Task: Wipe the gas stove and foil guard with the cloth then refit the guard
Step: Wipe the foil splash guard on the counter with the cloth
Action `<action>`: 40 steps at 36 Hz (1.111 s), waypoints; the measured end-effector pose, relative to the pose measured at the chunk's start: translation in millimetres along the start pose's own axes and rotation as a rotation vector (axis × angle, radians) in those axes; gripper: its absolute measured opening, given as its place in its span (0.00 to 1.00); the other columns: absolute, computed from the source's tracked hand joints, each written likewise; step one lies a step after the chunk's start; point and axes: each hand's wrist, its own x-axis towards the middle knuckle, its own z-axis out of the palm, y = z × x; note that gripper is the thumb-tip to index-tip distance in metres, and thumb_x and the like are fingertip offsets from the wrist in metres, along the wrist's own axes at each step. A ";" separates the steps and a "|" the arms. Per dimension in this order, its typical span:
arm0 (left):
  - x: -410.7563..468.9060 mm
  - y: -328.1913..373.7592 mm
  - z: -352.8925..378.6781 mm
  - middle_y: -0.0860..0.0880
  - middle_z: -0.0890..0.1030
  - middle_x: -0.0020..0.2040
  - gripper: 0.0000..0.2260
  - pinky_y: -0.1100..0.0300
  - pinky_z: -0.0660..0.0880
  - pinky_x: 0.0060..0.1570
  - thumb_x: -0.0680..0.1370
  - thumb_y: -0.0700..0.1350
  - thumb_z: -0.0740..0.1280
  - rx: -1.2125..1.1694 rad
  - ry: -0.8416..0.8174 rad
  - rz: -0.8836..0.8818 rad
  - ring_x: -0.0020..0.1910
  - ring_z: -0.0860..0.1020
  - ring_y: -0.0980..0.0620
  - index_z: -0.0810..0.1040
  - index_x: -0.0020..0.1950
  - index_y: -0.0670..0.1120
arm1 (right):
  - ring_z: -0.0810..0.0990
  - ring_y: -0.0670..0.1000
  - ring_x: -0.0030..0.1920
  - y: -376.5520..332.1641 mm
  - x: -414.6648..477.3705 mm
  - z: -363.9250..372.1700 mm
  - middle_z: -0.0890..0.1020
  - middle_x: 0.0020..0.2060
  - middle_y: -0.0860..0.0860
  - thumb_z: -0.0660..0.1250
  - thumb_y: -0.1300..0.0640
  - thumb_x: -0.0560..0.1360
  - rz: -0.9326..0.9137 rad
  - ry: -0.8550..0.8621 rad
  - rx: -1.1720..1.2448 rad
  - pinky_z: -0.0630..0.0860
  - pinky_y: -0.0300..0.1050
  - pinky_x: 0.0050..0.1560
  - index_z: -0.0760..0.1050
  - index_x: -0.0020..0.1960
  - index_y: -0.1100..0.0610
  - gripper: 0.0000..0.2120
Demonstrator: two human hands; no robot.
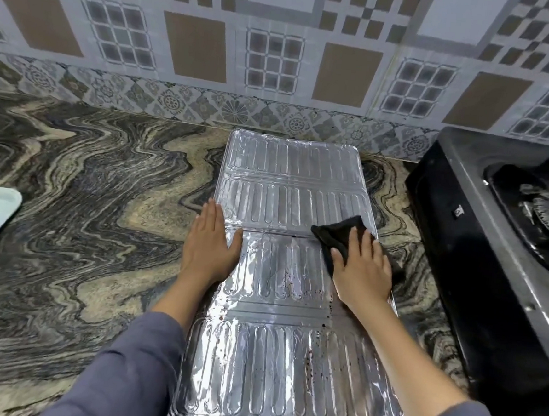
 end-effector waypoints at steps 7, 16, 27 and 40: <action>-1.3 1.2 -1.4 0.43 0.42 0.77 0.32 0.53 0.43 0.76 0.80 0.59 0.45 -0.012 0.005 0.000 0.77 0.42 0.49 0.43 0.76 0.40 | 0.46 0.57 0.76 -9.2 -9.8 2.8 0.47 0.76 0.56 0.43 0.41 0.80 0.105 0.023 0.023 0.48 0.54 0.73 0.42 0.76 0.55 0.30; 0.0 -0.5 -0.6 0.43 0.43 0.78 0.32 0.53 0.43 0.76 0.80 0.59 0.45 -0.015 0.002 0.003 0.77 0.42 0.49 0.44 0.76 0.40 | 0.49 0.53 0.76 -9.5 -13.4 3.3 0.53 0.76 0.52 0.47 0.42 0.79 -0.018 0.114 0.083 0.47 0.50 0.74 0.49 0.76 0.54 0.29; 1.4 -2.1 0.8 0.43 0.43 0.78 0.32 0.53 0.44 0.76 0.80 0.59 0.46 -0.025 0.003 0.009 0.77 0.43 0.48 0.44 0.76 0.40 | 0.47 0.54 0.76 -37.7 -19.8 20.3 0.51 0.76 0.54 0.48 0.41 0.79 -0.007 0.131 0.176 0.43 0.52 0.74 0.46 0.76 0.54 0.30; 3.5 -7.1 -7.6 0.42 0.41 0.77 0.31 0.53 0.42 0.76 0.81 0.56 0.49 -0.081 -0.082 0.063 0.77 0.41 0.47 0.44 0.76 0.39 | 0.51 0.54 0.75 -80.2 -28.1 26.7 0.54 0.76 0.54 0.50 0.45 0.80 -0.213 0.092 0.210 0.46 0.52 0.74 0.50 0.75 0.53 0.27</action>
